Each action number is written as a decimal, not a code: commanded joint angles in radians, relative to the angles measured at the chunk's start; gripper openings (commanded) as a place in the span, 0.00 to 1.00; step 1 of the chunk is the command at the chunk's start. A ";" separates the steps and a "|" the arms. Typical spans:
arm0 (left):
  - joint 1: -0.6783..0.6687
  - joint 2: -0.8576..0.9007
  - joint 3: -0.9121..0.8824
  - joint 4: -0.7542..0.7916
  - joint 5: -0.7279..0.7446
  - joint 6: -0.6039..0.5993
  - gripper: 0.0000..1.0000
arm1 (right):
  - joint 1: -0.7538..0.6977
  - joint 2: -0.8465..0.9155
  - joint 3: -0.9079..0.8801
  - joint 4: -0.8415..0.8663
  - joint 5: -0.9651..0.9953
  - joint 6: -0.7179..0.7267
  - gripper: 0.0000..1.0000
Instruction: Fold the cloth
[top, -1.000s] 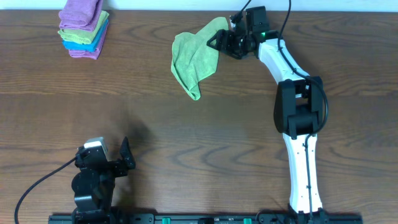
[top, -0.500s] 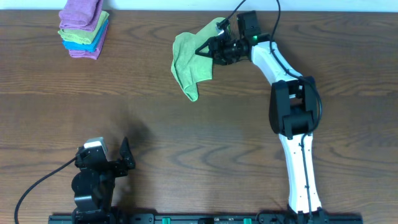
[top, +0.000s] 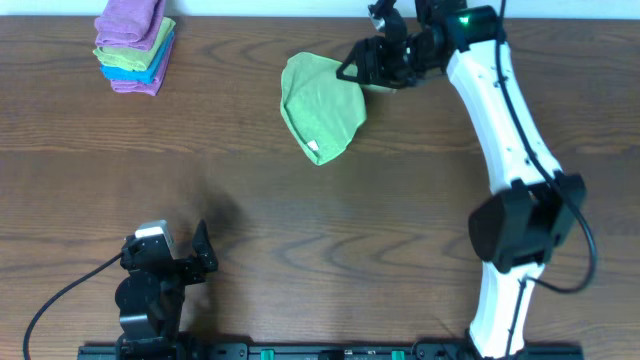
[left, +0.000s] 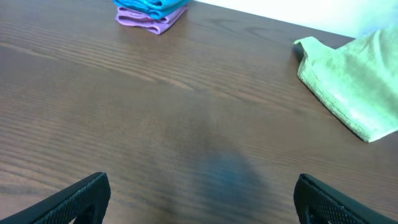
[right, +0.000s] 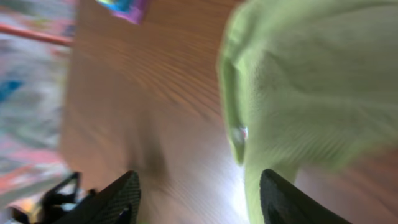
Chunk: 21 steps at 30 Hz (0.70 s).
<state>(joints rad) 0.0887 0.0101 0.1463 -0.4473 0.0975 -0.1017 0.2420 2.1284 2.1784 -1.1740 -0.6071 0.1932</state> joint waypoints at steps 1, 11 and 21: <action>-0.004 -0.006 -0.017 -0.006 -0.012 -0.003 0.95 | 0.021 -0.038 0.001 -0.068 0.299 -0.030 0.65; -0.004 -0.006 -0.017 -0.006 -0.012 -0.003 0.95 | 0.047 -0.029 -0.007 -0.158 0.541 -0.045 0.61; -0.004 -0.006 -0.017 -0.006 -0.012 -0.003 0.95 | 0.065 0.212 -0.021 0.080 0.547 -0.112 0.01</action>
<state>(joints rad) 0.0887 0.0101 0.1463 -0.4469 0.0971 -0.1017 0.3153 2.2620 2.1704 -1.1122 -0.0792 0.0986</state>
